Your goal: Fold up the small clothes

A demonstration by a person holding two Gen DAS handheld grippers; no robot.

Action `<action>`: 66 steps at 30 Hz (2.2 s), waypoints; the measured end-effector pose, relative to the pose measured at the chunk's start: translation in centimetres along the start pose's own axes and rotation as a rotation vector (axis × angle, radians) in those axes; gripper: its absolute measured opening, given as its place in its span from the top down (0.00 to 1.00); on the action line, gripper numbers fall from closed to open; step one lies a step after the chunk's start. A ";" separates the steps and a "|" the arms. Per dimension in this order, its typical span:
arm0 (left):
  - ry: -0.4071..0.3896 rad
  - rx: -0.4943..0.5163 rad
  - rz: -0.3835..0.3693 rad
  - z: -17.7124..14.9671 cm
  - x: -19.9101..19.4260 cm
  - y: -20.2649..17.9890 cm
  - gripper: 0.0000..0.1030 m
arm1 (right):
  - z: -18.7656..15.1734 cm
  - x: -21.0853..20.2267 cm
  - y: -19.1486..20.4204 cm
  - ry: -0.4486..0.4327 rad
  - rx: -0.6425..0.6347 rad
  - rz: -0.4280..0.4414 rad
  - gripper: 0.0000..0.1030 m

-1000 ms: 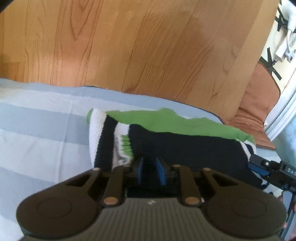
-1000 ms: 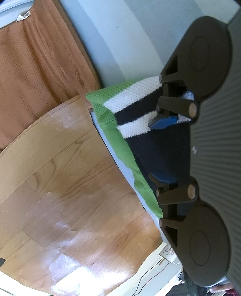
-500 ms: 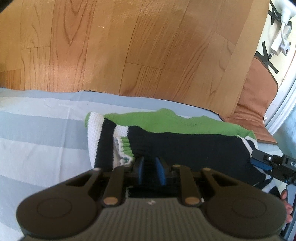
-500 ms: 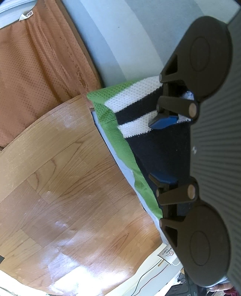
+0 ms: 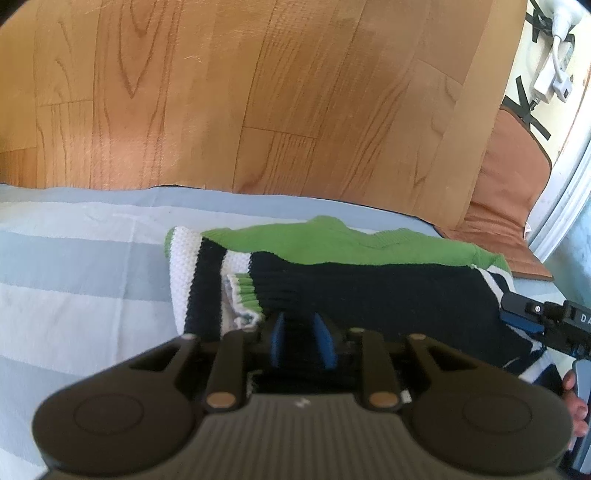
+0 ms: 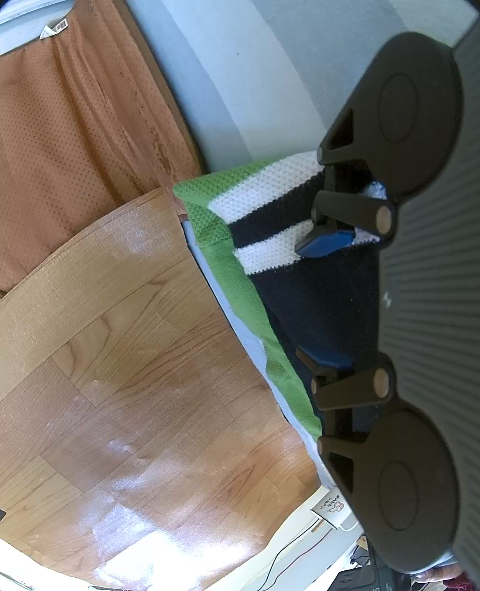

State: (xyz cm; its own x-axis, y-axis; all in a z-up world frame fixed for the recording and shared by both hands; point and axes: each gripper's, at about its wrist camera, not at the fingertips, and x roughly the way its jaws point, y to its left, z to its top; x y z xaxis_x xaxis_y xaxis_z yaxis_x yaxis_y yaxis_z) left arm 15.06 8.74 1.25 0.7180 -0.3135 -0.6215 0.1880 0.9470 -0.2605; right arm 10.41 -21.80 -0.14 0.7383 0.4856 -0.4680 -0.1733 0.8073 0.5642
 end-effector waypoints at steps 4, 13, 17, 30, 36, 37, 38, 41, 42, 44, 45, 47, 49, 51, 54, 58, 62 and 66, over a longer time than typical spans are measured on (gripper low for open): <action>-0.001 0.008 -0.004 0.0 0.0 -0.1 0.76 | 0.0 0.0 0.0 0.000 0.000 0.002 0.46; -0.005 0.038 -0.010 -0.2 0.0 -0.5 0.68 | 0.0 0.0 0.0 -0.001 0.002 0.005 0.44; -0.006 0.047 -0.013 -0.2 0.1 -0.7 0.65 | 0.0 0.0 -0.1 0.000 0.001 0.007 0.44; -0.009 0.079 -0.015 -0.3 0.1 -0.9 0.59 | 0.0 0.0 -0.1 -0.002 0.003 0.005 0.43; -0.009 0.088 -0.016 -0.4 0.1 -1.0 0.58 | -0.1 0.0 0.0 -0.003 0.004 0.005 0.43; -0.010 0.091 -0.015 -0.4 0.1 -1.1 0.57 | -0.1 0.0 0.0 -0.003 0.005 0.005 0.43; -0.010 0.093 -0.014 -0.4 0.1 -1.1 0.57 | -0.1 0.0 0.1 -0.003 0.005 0.006 0.43; -0.011 0.098 -0.013 -0.4 0.1 -1.2 0.56 | -0.1 0.0 0.0 -0.004 0.005 0.006 0.43; -0.011 0.100 -0.013 -0.4 0.1 -1.2 0.56 | -0.1 0.0 0.0 -0.003 0.005 0.007 0.43; -0.011 0.103 -0.013 -0.4 0.2 -1.3 0.55 | 0.0 0.0 0.1 -0.003 0.006 0.008 0.43; -0.011 0.105 -0.012 -0.4 0.2 -1.3 0.55 | -0.1 0.0 0.0 -0.004 0.006 0.008 0.42; -0.011 0.109 -0.012 -0.5 0.2 -1.4 0.54 | -0.1 0.0 0.1 -0.004 0.006 0.008 0.42; -0.012 0.112 -0.011 -0.5 0.2 -1.4 0.54 | 0.0 -0.1 0.0 -0.004 0.006 0.008 0.42; -0.012 0.116 -0.010 -0.5 0.2 -1.4 0.53 | 0.0 -0.1 0.0 -0.004 0.006 0.008 0.42; -0.013 0.122 -0.010 -0.5 0.2 -1.5 0.52 | 0.0 -0.1 -0.1 -0.004 0.006 0.009 0.42; -0.013 0.131 -0.010 -0.6 0.2 -1.6 0.51 | 0.0 -0.1 -0.1 -0.004 0.007 0.008 0.42; -0.014 0.135 -0.009 -0.6 0.2 -1.6 0.50 | -0.1 -0.1 -0.1 -0.005 0.008 0.009 0.42; -0.014 0.139 -0.008 -0.6 0.3 -1.7 0.49 | -0.1 -0.1 0.0 -0.005 0.009 0.009 0.42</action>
State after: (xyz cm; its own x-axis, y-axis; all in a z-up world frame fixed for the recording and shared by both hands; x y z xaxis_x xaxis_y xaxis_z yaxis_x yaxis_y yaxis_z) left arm 14.50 6.98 1.05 0.7254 -0.3212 -0.6089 0.2844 0.9453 -0.1598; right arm 10.28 -21.86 -0.19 0.7400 0.4914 -0.4592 -0.1747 0.7997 0.5744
